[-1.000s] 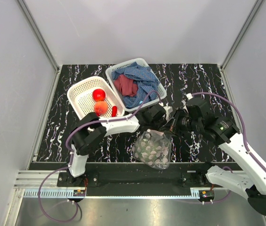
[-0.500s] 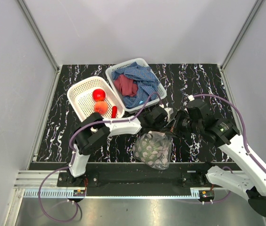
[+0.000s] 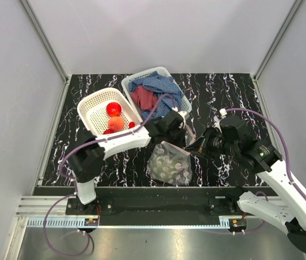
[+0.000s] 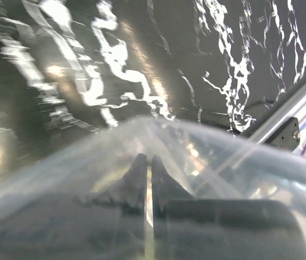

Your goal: Open the zip-top bag and remove the fake food

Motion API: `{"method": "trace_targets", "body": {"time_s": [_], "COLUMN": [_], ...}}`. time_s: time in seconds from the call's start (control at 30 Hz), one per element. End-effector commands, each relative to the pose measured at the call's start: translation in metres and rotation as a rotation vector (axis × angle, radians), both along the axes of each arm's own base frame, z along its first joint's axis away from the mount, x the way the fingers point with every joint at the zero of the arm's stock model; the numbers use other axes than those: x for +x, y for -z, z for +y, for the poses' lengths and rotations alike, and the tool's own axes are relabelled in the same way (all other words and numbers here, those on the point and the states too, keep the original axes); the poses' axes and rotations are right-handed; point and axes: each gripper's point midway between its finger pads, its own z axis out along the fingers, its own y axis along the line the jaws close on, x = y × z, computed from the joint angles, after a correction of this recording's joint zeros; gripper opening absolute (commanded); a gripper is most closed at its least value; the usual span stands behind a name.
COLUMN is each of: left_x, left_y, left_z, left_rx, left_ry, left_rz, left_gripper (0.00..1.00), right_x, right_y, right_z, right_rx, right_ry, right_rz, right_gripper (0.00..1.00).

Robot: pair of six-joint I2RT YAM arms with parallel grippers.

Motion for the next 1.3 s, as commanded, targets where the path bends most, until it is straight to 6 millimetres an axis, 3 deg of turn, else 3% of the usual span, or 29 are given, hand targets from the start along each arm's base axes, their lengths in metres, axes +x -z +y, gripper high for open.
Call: {"method": "trace_targets", "body": {"time_s": [0.0, 0.03, 0.1, 0.13, 0.17, 0.2, 0.23, 0.33, 0.4, 0.57, 0.7, 0.73, 0.97, 1.03, 1.13, 1.23, 1.27], "left_x": [0.023, 0.02, 0.016, 0.011, 0.007, 0.0, -0.009, -0.017, -0.022, -0.011, -0.005, -0.004, -0.012, -0.006, -0.007, -0.013, -0.012], "left_y": [-0.059, -0.073, -0.08, -0.072, -0.082, -0.081, -0.067, -0.086, -0.115, -0.189, -0.215, -0.22, -0.257, -0.264, -0.253, -0.236, -0.222], "left_z": [0.04, 0.047, 0.057, 0.066, 0.073, 0.076, 0.083, 0.095, 0.096, 0.093, 0.092, 0.096, 0.109, 0.111, 0.1, 0.096, 0.1], "left_rx": [0.054, 0.047, 0.056, 0.084, 0.065, 0.063, 0.079, 0.061, 0.013, -0.067, -0.111, -0.12, -0.156, -0.133, -0.096, -0.079, -0.052], "left_ry": [-0.018, -0.019, -0.02, -0.022, -0.029, -0.028, -0.029, -0.057, -0.055, -0.085, -0.139, -0.166, -0.21, -0.212, -0.128, -0.062, -0.063], "left_rz": [-0.161, -0.187, -0.211, -0.208, -0.234, -0.243, -0.22, -0.283, -0.353, -0.52, -0.55, -0.558, -0.626, -0.671, -0.685, -0.675, -0.667], "left_gripper": [0.0, 0.0, 0.0, 0.0, 0.0, 0.0, 0.0, 0.0, 0.0, 0.0, 0.0, 0.0, 0.0, 0.0, 0.0, 0.0, 0.0], "right_x": [-0.001, 0.002, 0.01, 0.012, 0.014, 0.017, 0.018, 0.018, 0.017, 0.015, 0.021, 0.023, 0.029, 0.028, 0.031, 0.034, 0.035], "right_y": [-0.041, -0.048, -0.065, -0.074, -0.076, -0.077, -0.076, -0.061, -0.056, -0.041, -0.039, -0.046, -0.041, -0.036, -0.041, -0.056, -0.054], "right_z": [0.003, 0.001, -0.009, -0.012, -0.013, -0.012, -0.01, 0.003, 0.01, 0.019, 0.018, 0.017, 0.022, 0.02, 0.014, 0.008, 0.003], "right_rx": [0.046, 0.045, 0.046, 0.049, 0.042, 0.028, 0.026, 0.02, 0.041, 0.031, -0.024, -0.029, -0.078, -0.095, -0.104, -0.109, -0.134], "right_ry": [-0.054, -0.038, 0.023, 0.039, 0.043, 0.041, 0.032, -0.028, -0.052, -0.114, -0.134, -0.131, -0.185, -0.187, -0.149, -0.108, -0.097], "right_rz": [-0.143, -0.174, -0.249, -0.277, -0.292, -0.305, -0.302, -0.255, -0.232, -0.201, -0.226, -0.25, -0.262, -0.258, -0.269, -0.308, -0.308], "right_gripper": [0.0, 0.0, 0.0, 0.0, 0.0, 0.0, 0.0, 0.0, 0.0, 0.0, 0.0, 0.0, 0.0, 0.0, 0.0, 0.0, 0.0]}}
